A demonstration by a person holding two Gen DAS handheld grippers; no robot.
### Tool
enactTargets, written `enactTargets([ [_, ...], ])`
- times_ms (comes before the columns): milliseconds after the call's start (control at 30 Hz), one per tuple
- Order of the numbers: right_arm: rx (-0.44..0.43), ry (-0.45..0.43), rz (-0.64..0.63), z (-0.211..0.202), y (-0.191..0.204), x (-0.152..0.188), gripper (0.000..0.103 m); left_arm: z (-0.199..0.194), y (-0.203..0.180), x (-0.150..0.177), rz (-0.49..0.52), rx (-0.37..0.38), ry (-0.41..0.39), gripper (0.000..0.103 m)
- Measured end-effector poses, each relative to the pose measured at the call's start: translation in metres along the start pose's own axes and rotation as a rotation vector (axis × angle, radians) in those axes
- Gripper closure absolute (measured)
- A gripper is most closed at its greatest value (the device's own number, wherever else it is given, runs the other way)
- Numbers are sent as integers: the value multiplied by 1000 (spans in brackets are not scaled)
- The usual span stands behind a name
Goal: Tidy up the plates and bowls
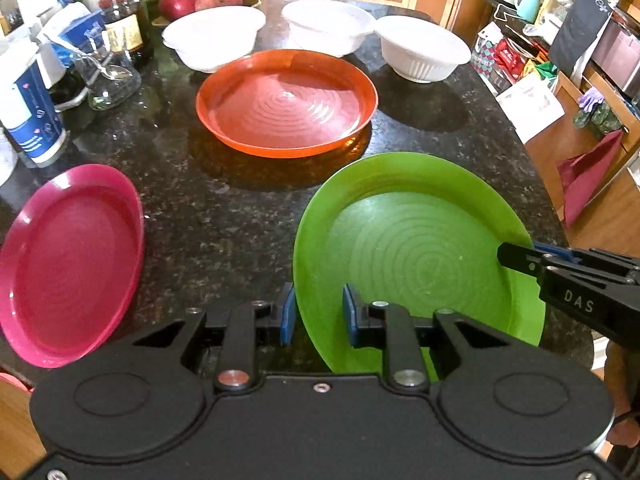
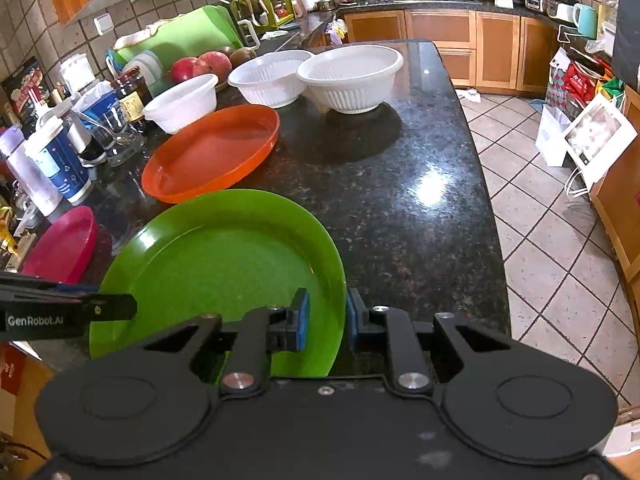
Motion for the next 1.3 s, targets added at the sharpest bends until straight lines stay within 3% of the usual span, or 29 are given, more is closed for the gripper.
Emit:
enactTargets([
  [500,-42,-27,-61,2,60,-10,82,-16,52,10,-60,-25,-30,71],
  [967,-118,-18,-114,50,175,-31,82,-16,162,4,-137,-88,-54,71],
  [1300,-123,3,-124,94,243,-34,82,0,233,2,-145,-100,-57,71],
])
Point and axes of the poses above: each gripper's, at about its wrist camera, not at the fingertips, and z roughly the way its jaws point, y to its left, x to its underside, the point moved 10 cm from there along z, roughly the way its jaws point, and after that the axes turned 12 degrees about -x, right-handed, at the moved point
